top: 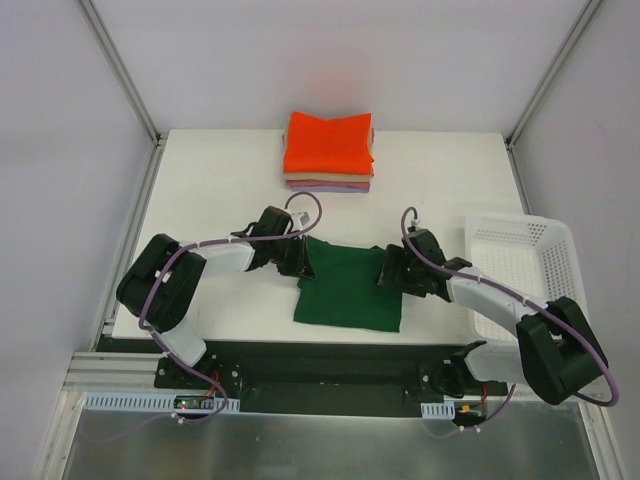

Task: Fold and stack the t-shirts
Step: Put the neatly folded tshirt into the corner of the board with both arms

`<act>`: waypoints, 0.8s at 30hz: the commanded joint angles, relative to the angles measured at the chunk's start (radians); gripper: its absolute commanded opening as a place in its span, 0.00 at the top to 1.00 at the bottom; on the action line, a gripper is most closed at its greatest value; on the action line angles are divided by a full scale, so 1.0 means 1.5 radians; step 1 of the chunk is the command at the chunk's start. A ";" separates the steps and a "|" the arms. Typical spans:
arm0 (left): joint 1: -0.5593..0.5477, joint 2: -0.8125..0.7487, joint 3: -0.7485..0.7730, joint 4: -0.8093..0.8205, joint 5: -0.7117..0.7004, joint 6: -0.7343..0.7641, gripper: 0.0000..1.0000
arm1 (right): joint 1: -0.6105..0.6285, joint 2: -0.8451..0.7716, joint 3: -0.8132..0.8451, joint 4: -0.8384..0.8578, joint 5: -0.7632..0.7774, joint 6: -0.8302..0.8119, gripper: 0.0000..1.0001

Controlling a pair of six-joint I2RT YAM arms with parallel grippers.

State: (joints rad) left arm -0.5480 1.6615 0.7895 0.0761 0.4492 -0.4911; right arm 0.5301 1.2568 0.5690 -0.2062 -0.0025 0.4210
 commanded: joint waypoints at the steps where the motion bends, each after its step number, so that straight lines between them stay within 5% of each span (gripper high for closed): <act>1: 0.007 -0.010 -0.025 0.002 0.012 -0.003 1.00 | 0.011 0.062 -0.018 0.002 -0.049 0.017 0.26; 4: 0.008 -0.017 -0.030 0.008 0.004 -0.005 1.00 | 0.027 0.089 -0.006 0.021 -0.045 0.012 0.38; 8: 0.008 -0.019 -0.021 0.005 -0.012 -0.007 1.00 | 0.040 0.122 0.025 0.024 -0.022 -0.002 0.74; 13: 0.009 -0.034 0.015 -0.026 -0.026 0.003 1.00 | 0.046 0.110 0.082 0.003 -0.002 -0.041 0.99; 24: 0.047 -0.064 0.206 -0.158 -0.064 0.057 1.00 | 0.044 0.072 0.264 -0.080 0.104 -0.138 1.00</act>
State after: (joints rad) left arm -0.5190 1.6249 0.9825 -0.1009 0.3767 -0.4564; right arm 0.5983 1.4086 0.8516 -0.2832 0.0814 0.2897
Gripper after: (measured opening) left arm 0.035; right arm 0.072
